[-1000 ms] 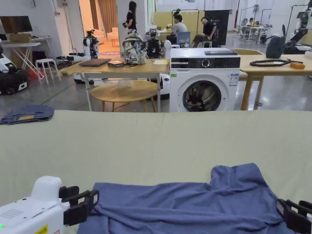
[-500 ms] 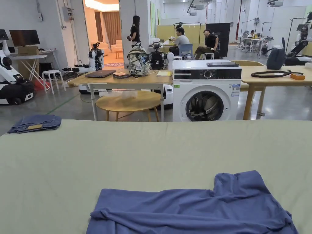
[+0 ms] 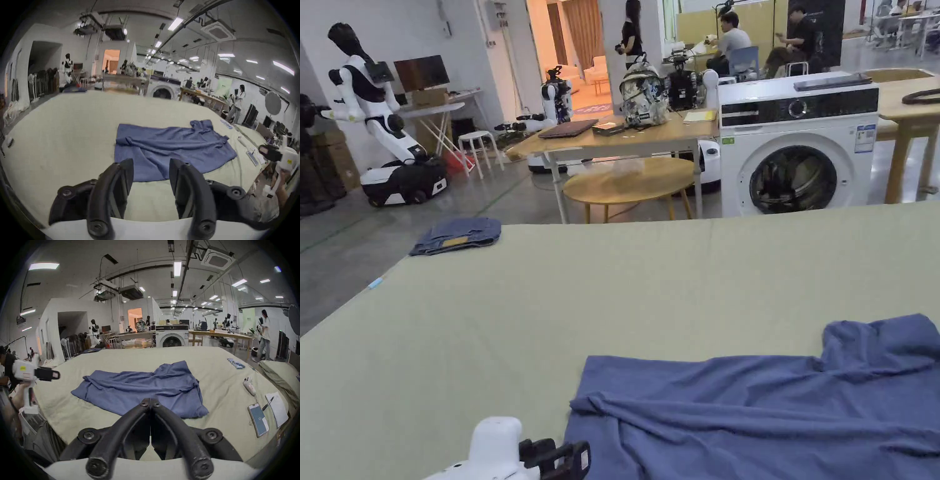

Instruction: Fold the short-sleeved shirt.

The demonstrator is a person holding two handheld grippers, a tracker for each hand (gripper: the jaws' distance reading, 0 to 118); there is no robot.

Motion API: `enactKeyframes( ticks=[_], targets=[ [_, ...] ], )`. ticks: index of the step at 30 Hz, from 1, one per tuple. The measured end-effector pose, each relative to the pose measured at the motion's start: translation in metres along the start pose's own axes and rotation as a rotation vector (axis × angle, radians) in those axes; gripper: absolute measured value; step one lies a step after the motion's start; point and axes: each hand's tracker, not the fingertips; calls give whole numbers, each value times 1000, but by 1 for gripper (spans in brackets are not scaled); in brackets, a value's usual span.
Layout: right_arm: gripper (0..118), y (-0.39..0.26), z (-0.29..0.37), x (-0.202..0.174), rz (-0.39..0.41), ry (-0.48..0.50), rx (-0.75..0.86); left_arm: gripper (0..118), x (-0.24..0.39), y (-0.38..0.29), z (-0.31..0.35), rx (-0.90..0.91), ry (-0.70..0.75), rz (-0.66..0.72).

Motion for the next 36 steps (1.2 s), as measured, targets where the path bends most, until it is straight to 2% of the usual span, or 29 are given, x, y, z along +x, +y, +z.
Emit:
enactKeyframes(
  ticks=[4,6,8,9,11,13,15,16,17,18,20,22,23,25,26,27,28,30,31,32,34,35,36],
  targets=[
    [0,-12,5,20,-84,-32,-36,43,-27,-12,-85,-201,119,23],
    [0,-16,9,30,-94,-55,-46,43,-26,-20,-108,-303,128,48],
    [0,-18,14,39,-104,-105,-63,38,-17,-23,-100,-220,150,19],
    [0,-19,14,45,-120,-114,-68,32,-11,-21,-94,-237,171,17],
    [0,-21,8,58,-205,-110,-70,1,-9,-22,-98,-273,101,14],
    [0,-15,-8,71,-274,-103,-86,0,-16,-17,-107,-281,133,12],
    [1,-5,-31,77,-256,-150,-85,0,-19,-14,-107,-294,131,19],
    [23,1,-48,83,-244,-179,-106,0,-22,-13,-106,-301,120,28],
    [50,5,-67,91,-249,-198,-142,0,-34,-15,-115,-307,110,41],
    [67,6,-87,100,-279,-189,-180,0,-36,-15,-115,-307,105,55],
    [66,0,-129,125,-340,-207,-243,0,-39,-16,-115,-306,99,64],
    [65,-8,-161,139,-358,-275,-331,0,-30,-18,-113,-303,98,69],
    [57,-15,-175,143,-373,-272,-389,0,-30,-18,-112,-301,98,71],
    [26,-36,-179,146,-448,-177,-437,0,-29,-18,-113,-296,101,73],
    [19,-36,-171,138,-383,-256,-388,0,-29,-19,-113,-293,104,70],
    [12,-33,-166,136,-382,-232,-357,0,-28,-21,-113,-291,107,65],
    [8,-40,-172,143,-418,-221,-373,0,-29,-21,-112,-286,109,60],
    [7,-38,-174,152,-442,-199,-372,0,-31,-20,-111,-288,108,58],
    [7,-36,-174,153,-437,-195,-371,0,-36,-15,-108,-304,81,89],
    [7,-27,-166,140,-406,-201,-357,0,-39,-11,-102,-287,56,112],
    [7,-12,-154,130,-306,-223,-313,0,-34,3,-69,-89,95,64],
    [7,-4,-147,126,-291,-219,-294,0,-30,11,-55,-33,88,76],
    [7,2,-143,125,-310,-201,-274,0,-28,21,-46,7,40,86]
  ],
)
